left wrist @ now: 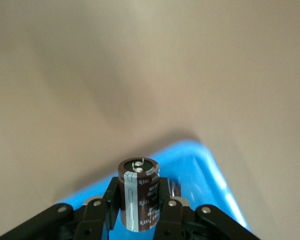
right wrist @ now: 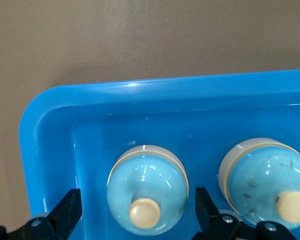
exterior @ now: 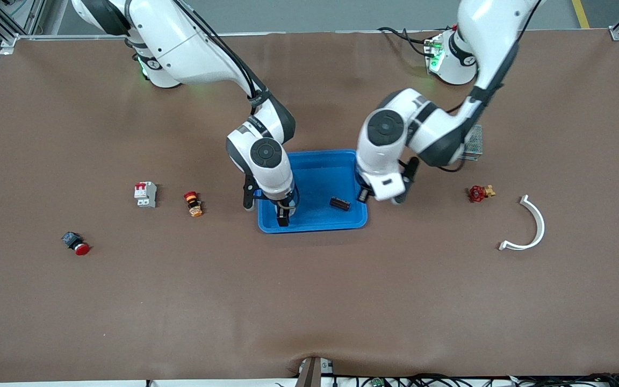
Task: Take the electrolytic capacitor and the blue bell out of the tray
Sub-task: 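Carry the capacitor toward the valve while the right gripper lifts the bell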
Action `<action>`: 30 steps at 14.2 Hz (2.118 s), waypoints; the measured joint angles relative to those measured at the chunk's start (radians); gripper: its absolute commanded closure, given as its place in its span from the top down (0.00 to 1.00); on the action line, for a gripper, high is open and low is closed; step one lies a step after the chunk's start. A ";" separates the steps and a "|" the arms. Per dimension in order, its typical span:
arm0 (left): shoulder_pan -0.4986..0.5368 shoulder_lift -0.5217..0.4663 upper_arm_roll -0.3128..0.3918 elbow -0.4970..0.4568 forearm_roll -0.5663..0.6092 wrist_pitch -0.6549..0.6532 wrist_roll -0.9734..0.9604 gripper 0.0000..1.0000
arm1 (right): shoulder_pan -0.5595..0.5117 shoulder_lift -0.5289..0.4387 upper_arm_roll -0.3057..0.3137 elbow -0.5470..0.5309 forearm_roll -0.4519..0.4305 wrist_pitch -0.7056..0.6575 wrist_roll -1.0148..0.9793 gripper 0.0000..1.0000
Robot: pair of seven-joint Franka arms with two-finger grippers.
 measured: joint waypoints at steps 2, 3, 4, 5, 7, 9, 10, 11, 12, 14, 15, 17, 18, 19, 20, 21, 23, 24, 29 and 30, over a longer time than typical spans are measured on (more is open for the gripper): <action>0.067 -0.015 0.000 -0.011 0.000 -0.043 0.087 0.00 | 0.000 0.003 -0.001 0.001 -0.006 0.003 0.000 0.93; 0.097 -0.020 0.000 -0.024 0.000 -0.054 0.133 0.00 | 0.001 0.003 -0.001 0.002 -0.010 0.004 0.000 0.82; 0.128 -0.024 0.000 -0.042 0.000 -0.059 0.178 0.00 | 0.001 0.003 -0.001 0.003 -0.021 0.004 0.000 0.68; 0.159 -0.026 0.000 -0.061 0.000 -0.061 0.219 0.00 | 0.001 0.003 -0.001 0.004 -0.038 0.005 0.000 0.45; 0.215 -0.027 0.000 -0.108 0.000 -0.062 0.310 0.00 | 0.002 0.002 0.000 0.006 -0.092 0.005 0.000 0.01; 0.258 -0.036 -0.001 -0.161 0.000 -0.062 0.412 0.00 | 0.005 0.003 0.001 0.007 -0.139 0.005 0.000 0.00; 0.278 -0.045 -0.001 -0.187 0.000 -0.062 0.458 0.00 | 0.007 0.003 0.001 0.007 -0.148 0.005 -0.002 0.00; 0.299 -0.057 -0.001 -0.214 0.000 -0.062 0.503 0.00 | 0.011 0.003 0.001 0.007 -0.155 0.005 -0.009 0.00; 0.318 -0.068 -0.001 -0.239 0.000 -0.062 0.541 0.00 | 0.015 0.003 0.001 0.008 -0.157 0.005 -0.017 0.00; 0.352 -0.086 -0.001 -0.298 0.001 -0.057 0.606 0.00 | 0.022 0.003 0.008 0.023 -0.157 0.003 -0.022 0.00; 0.365 -0.091 -0.001 -0.330 0.007 -0.042 0.630 0.00 | 0.025 0.003 0.018 0.041 -0.156 -0.013 -0.022 0.00; 0.395 -0.094 -0.002 -0.384 0.041 0.001 0.665 0.00 | 0.030 0.001 0.036 0.100 -0.152 -0.089 -0.022 0.00; 0.411 -0.094 -0.002 -0.405 0.055 0.024 0.681 0.00 | 0.031 0.000 0.039 0.138 -0.151 -0.139 -0.026 0.00; 0.422 -0.094 -0.002 -0.420 0.061 0.046 0.690 0.00 | 0.031 -0.001 0.040 0.176 -0.149 -0.192 -0.050 0.00; 0.429 -0.094 -0.002 -0.432 0.061 0.064 0.696 0.00 | 0.030 -0.003 0.041 0.211 -0.134 -0.242 -0.098 0.00; 0.432 -0.094 -0.002 -0.441 0.061 0.078 0.699 0.00 | 0.027 -0.005 0.040 0.240 -0.110 -0.284 -0.160 0.00; 0.434 -0.092 -0.002 -0.455 0.061 0.102 0.702 0.00 | 0.012 -0.010 0.039 0.276 -0.083 -0.345 -0.322 0.00; 0.434 -0.090 -0.002 -0.461 0.061 0.114 0.702 0.00 | -0.002 -0.014 0.039 0.284 -0.079 -0.377 -0.422 0.00; 0.462 -0.067 -0.002 -0.471 0.070 0.161 0.705 0.00 | -0.103 -0.087 0.036 0.295 -0.076 -0.562 -0.999 0.00; 0.466 -0.060 -0.002 -0.471 0.072 0.172 0.705 0.00 | -0.124 -0.105 0.035 0.295 -0.076 -0.592 -1.095 0.00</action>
